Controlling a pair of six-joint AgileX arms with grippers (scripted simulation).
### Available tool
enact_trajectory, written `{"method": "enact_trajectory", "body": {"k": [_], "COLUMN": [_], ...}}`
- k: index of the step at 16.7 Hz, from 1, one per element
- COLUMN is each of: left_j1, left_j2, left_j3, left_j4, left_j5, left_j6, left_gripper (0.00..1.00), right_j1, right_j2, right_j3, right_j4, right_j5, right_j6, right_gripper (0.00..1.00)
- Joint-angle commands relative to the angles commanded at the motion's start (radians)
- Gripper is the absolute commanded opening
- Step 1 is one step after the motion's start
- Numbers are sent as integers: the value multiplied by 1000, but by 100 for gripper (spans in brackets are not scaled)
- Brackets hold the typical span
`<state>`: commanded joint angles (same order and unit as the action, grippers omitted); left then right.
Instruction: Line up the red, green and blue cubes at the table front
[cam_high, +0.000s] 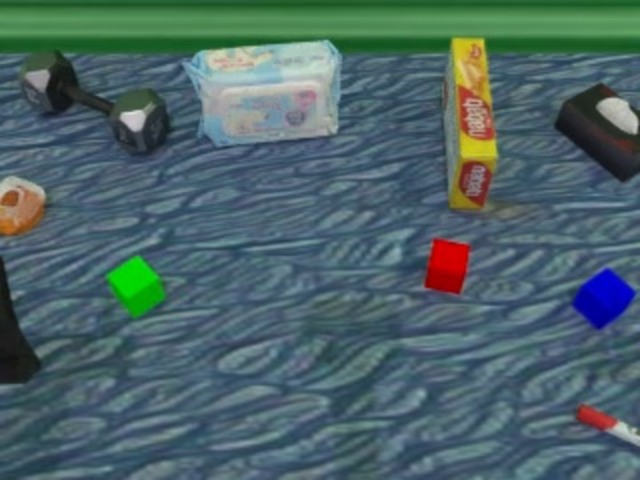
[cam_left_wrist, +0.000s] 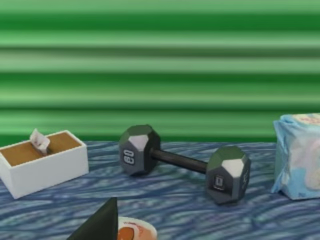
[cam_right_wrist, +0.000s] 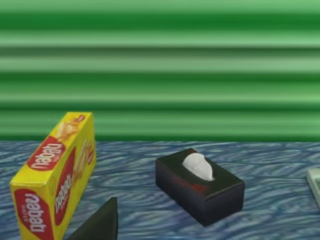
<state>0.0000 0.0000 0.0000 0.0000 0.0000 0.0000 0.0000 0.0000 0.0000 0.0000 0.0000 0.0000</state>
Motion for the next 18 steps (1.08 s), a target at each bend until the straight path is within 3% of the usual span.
{"method": "enact_trajectory", "body": {"k": [4, 8, 12, 18], "left_j1": [0, 0, 0, 0], "left_j2": [0, 0, 0, 0], "left_j3": [0, 0, 0, 0], "left_j4": [0, 0, 0, 0], "left_j5": [0, 0, 0, 0], "left_j6": [0, 0, 0, 0], "left_gripper": [100, 100, 100, 100], "right_j1": [10, 58, 131, 263], "right_j2": [30, 218, 574, 1304], "right_j3": [30, 217, 529, 1061], "right_j4": [-20, -134, -324, -678], "right_j5": [-1, -3, 0, 5], "right_j6": [-15, -100, -237, -484], "right_gripper": [100, 100, 100, 100]}}
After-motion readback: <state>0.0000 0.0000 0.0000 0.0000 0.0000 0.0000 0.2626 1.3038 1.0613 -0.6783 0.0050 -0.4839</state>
